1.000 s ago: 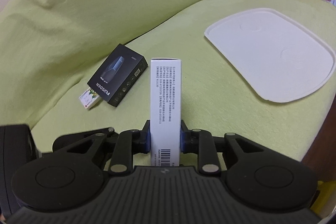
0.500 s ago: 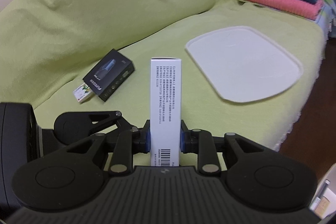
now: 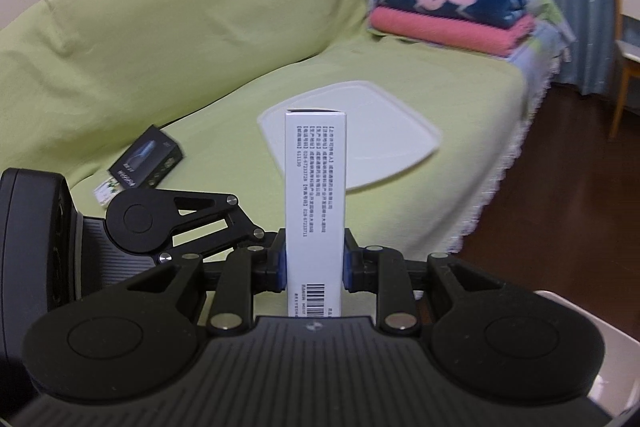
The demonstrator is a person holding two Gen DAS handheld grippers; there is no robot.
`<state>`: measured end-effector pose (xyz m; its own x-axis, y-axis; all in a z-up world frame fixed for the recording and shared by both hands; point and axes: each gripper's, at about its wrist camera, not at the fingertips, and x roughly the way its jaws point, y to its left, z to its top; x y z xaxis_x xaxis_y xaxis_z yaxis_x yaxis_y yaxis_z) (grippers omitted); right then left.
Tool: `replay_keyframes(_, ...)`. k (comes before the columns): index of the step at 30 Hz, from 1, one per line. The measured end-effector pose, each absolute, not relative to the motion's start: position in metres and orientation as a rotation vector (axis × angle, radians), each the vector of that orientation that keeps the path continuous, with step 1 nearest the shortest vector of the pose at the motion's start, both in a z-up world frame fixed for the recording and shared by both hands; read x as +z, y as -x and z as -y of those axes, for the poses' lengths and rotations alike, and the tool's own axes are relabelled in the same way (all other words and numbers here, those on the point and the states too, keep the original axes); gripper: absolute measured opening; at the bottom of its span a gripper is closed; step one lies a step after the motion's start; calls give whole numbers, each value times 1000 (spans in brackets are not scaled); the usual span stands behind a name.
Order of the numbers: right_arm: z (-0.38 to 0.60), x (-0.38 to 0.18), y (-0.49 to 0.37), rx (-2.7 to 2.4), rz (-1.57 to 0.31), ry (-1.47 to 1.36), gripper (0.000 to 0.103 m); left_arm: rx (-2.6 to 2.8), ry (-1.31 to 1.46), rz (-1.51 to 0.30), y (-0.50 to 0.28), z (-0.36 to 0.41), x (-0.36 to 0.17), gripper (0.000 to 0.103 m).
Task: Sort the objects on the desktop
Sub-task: 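Carry the white-and-green box with the right gripper over the white bin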
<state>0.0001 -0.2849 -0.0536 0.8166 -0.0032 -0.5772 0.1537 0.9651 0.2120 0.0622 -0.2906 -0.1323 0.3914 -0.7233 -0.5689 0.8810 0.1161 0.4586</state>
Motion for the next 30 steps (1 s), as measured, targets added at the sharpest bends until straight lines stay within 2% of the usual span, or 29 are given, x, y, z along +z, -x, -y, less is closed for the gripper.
replay_keyframes(15, 359, -48, 75, -250, -613, -285, 22, -1383, -882, -154, -22, 376, -138, 51)
replay_keyframes(30, 390, -70, 97, -303, -641, -337, 22, -1512, -883, -218, -16, 404, -154, 51)
